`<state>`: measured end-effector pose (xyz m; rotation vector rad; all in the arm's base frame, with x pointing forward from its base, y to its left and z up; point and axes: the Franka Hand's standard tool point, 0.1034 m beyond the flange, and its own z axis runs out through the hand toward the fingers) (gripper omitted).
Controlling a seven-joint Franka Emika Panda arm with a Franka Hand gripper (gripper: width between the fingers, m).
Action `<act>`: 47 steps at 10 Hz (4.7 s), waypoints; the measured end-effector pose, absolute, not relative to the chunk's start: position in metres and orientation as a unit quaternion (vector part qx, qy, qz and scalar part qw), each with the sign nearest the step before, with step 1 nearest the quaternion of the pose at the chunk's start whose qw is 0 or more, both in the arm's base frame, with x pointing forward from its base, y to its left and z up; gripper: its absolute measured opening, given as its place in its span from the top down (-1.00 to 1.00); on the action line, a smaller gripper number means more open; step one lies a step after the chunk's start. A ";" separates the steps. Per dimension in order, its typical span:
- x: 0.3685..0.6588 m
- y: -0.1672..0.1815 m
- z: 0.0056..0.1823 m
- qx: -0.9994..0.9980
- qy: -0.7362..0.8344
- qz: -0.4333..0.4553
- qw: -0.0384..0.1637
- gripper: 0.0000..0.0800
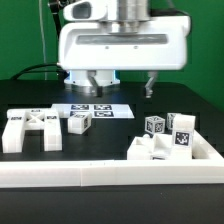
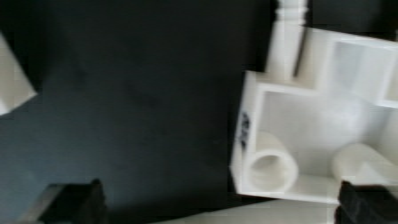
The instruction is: Assemble chair
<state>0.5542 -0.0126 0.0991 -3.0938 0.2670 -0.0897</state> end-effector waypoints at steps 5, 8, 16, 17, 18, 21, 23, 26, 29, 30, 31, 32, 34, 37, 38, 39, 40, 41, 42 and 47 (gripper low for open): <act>0.554 -0.017 0.099 -0.995 0.099 -0.025 0.020 -0.62; 0.514 -0.055 0.096 -0.992 0.123 -0.007 0.024 -0.62; 0.485 -0.080 0.082 -0.989 0.144 0.009 0.027 -0.62; 0.484 -0.078 0.082 -0.989 0.143 0.015 0.029 -0.62; 0.484 -0.077 0.082 -0.989 0.142 0.023 0.032 -0.62; 0.480 -0.069 0.079 -0.987 0.139 0.065 0.043 -0.62; 0.483 -0.066 0.076 -0.981 0.137 0.125 0.057 -0.62; 0.469 -0.069 0.073 -0.950 0.139 0.266 0.087 -0.62; 0.467 -0.071 0.068 -0.920 0.138 0.352 0.101 -0.62; 0.465 -0.072 0.064 -0.909 0.138 0.378 0.103 -0.62; 0.465 -0.073 0.061 -0.899 0.136 0.402 0.107 -0.62; 0.469 -0.074 0.059 -0.904 0.136 0.392 0.103 -0.62; 0.467 -0.074 0.054 -0.905 0.137 0.390 0.102 -0.62; 0.457 -0.068 0.037 -0.906 0.136 0.388 0.099 -0.62; 0.454 -0.065 0.035 -0.906 0.135 0.389 0.099 -0.62; 0.453 -0.063 0.032 -0.906 0.134 0.389 0.098 -0.62; 0.451 -0.061 0.031 -0.905 0.135 0.391 0.098 -0.62; 0.451 -0.058 0.031 -0.905 0.135 0.391 0.097 -0.62; 0.452 -0.058 0.031 -0.905 0.134 0.391 0.097 -0.62; 0.447 -0.057 0.027 -0.905 0.137 0.392 0.095 -0.62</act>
Offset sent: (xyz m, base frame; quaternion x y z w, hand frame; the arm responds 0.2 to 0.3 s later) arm 0.0000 0.0000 0.0000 0.0000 0.0000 0.0000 1.0000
